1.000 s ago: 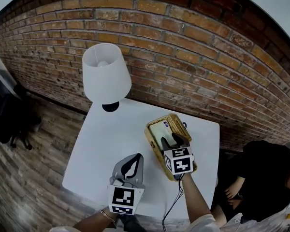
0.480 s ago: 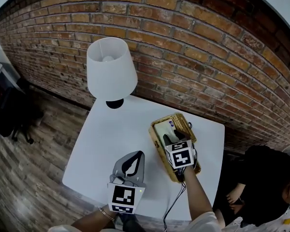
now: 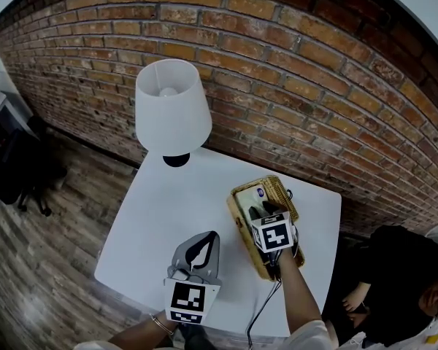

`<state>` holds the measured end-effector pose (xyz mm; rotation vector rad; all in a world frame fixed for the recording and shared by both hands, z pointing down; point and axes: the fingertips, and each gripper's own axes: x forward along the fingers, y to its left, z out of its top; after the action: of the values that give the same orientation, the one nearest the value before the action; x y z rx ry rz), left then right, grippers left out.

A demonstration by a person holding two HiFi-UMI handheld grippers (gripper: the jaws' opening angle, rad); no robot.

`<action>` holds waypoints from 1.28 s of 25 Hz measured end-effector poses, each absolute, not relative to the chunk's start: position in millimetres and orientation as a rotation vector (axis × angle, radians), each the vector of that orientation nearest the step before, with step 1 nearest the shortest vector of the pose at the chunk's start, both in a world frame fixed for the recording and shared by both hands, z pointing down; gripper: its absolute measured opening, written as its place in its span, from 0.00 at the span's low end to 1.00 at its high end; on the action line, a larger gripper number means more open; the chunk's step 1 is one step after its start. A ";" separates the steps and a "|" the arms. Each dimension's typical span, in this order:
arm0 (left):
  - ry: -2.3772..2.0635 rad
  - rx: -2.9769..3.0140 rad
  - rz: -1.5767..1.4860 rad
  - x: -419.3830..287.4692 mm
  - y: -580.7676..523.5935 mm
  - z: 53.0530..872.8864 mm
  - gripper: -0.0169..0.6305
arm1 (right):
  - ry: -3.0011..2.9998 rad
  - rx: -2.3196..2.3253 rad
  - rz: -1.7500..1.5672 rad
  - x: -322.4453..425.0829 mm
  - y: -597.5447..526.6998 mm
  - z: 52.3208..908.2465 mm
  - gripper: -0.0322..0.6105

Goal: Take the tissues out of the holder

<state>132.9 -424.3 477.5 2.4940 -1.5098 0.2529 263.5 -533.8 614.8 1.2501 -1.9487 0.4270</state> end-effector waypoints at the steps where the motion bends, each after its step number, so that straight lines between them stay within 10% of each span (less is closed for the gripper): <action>1: -1.514 2.491 0.253 131.6 -425.1 477.6 0.04 | -1.942 1.239 0.428 263.2 -534.3 616.2 0.28; 32: -1.528 2.476 0.251 109.1 -423.1 475.2 0.04 | -1.931 1.243 0.465 261.3 -528.3 612.4 0.08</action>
<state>109.1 -423.1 475.2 2.4760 -1.5280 0.2508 261.3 -528.3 612.4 1.2431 -1.9311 0.4651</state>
